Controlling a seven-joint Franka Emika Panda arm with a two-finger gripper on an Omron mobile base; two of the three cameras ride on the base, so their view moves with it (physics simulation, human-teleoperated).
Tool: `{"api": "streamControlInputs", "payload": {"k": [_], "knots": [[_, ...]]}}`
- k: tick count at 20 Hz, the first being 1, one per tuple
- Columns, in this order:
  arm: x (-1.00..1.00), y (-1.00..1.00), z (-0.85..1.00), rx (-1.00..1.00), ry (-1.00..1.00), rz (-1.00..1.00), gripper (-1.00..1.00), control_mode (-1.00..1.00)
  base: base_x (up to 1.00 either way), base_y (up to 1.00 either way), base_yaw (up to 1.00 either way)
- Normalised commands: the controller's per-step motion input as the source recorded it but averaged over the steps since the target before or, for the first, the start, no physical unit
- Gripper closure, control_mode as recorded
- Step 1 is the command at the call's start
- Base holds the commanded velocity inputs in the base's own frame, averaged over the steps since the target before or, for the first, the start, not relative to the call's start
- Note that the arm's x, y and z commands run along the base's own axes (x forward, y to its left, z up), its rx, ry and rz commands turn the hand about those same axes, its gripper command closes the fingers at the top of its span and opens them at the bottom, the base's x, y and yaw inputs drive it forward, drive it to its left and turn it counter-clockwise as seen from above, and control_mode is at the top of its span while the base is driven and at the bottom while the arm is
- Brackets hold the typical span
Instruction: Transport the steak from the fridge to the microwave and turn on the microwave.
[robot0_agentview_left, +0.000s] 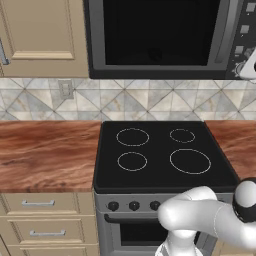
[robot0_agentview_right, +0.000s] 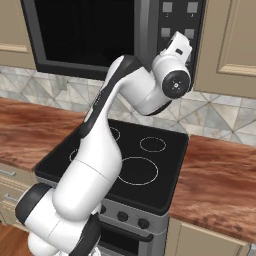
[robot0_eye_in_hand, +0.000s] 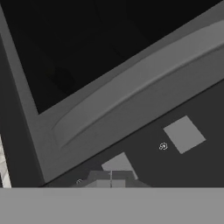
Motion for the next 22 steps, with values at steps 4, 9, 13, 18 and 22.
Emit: {"api": "streamControlInputs", "payload": {"k": [4,9,13,18,22], "knots": [[0.18,-0.09,0.0,0.0,0.0,0.0,1.0,-1.0,0.0,0.0,0.0],[0.14,-0.01,0.0,0.0,0.0,0.0,1.0,-1.0,0.0,0.0,0.0],[0.14,0.0,-0.01,-0.03,0.0,0.0,1.0,-1.0,0.0,0.0,0.0],[0.27,0.0,-0.03,-0.03,0.0,0.0,1.0,-1.0,0.0,0.0,0.0],[0.37,0.0,-0.05,-0.02,0.0,0.0,1.0,-1.0,0.0,0.0,0.0]]}}
